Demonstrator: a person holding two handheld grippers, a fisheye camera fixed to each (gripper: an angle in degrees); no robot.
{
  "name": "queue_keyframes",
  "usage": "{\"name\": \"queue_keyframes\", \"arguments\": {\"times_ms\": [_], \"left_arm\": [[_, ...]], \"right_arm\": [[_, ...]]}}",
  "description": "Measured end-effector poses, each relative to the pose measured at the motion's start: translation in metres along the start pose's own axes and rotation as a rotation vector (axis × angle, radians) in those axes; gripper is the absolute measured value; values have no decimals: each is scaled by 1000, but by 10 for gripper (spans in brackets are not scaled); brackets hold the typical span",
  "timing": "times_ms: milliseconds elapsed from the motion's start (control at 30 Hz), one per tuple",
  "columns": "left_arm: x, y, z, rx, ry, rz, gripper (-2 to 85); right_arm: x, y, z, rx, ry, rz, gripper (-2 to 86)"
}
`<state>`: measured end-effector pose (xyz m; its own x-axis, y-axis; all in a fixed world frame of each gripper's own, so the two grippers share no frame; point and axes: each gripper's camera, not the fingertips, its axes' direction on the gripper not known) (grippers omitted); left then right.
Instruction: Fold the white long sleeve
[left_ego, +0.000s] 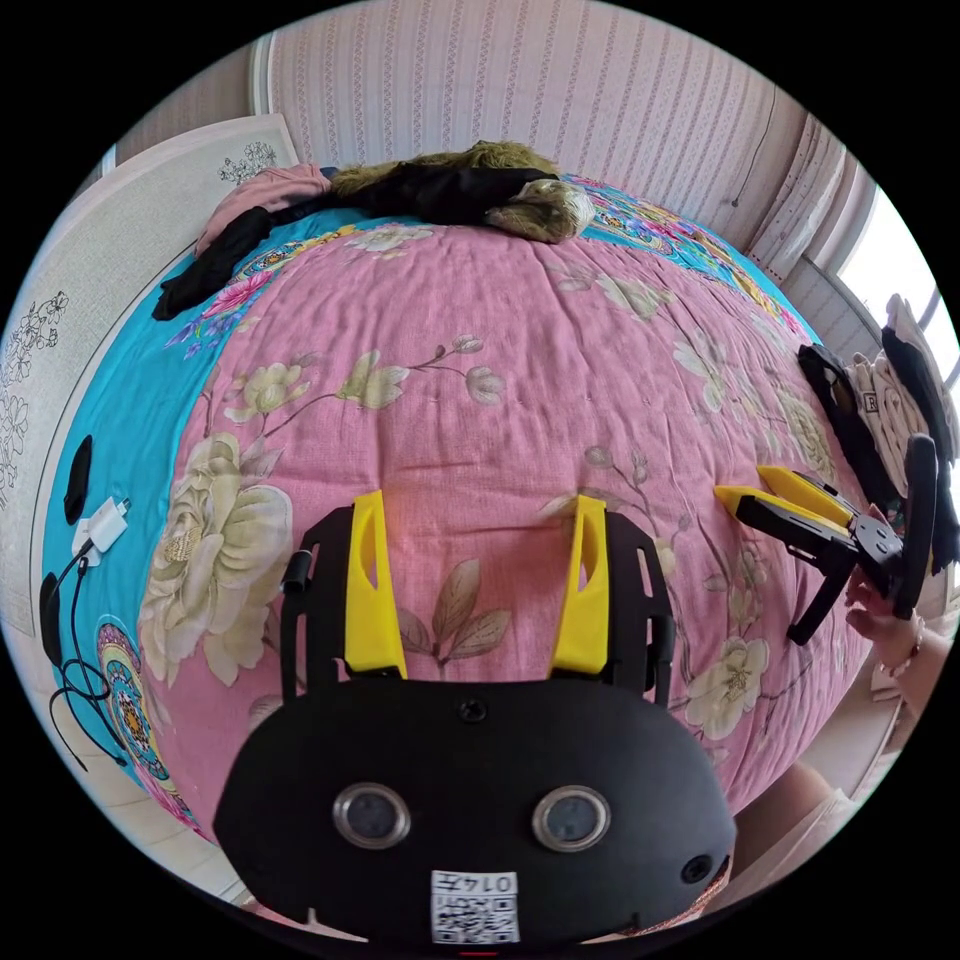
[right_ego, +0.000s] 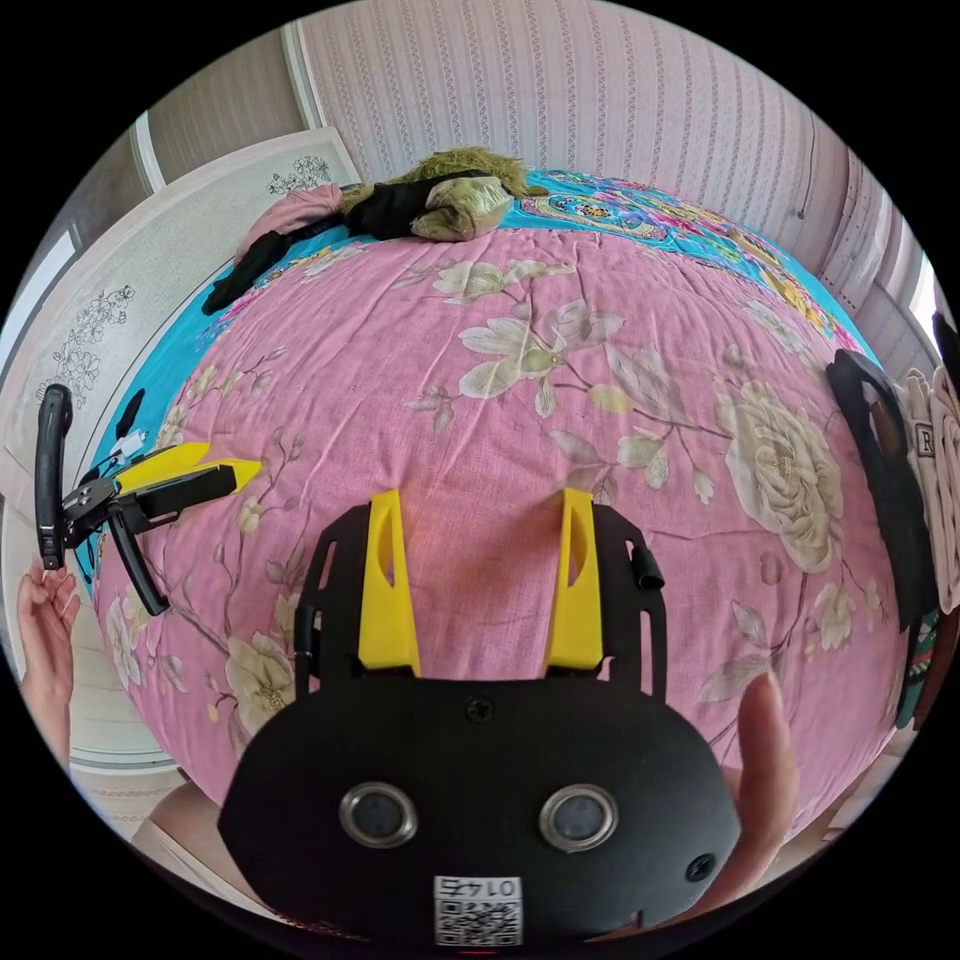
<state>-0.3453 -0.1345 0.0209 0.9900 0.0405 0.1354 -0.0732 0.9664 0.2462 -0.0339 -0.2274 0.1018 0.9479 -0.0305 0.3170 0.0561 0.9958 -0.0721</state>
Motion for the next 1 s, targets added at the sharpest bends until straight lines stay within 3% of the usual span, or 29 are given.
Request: {"name": "queue_keyframes", "arguments": {"times_ms": [1000], "left_arm": [[-59, 9, -62, 4, 1, 1, 246]], "right_arm": [[77, -8, 70, 0, 4, -2, 210]]}}
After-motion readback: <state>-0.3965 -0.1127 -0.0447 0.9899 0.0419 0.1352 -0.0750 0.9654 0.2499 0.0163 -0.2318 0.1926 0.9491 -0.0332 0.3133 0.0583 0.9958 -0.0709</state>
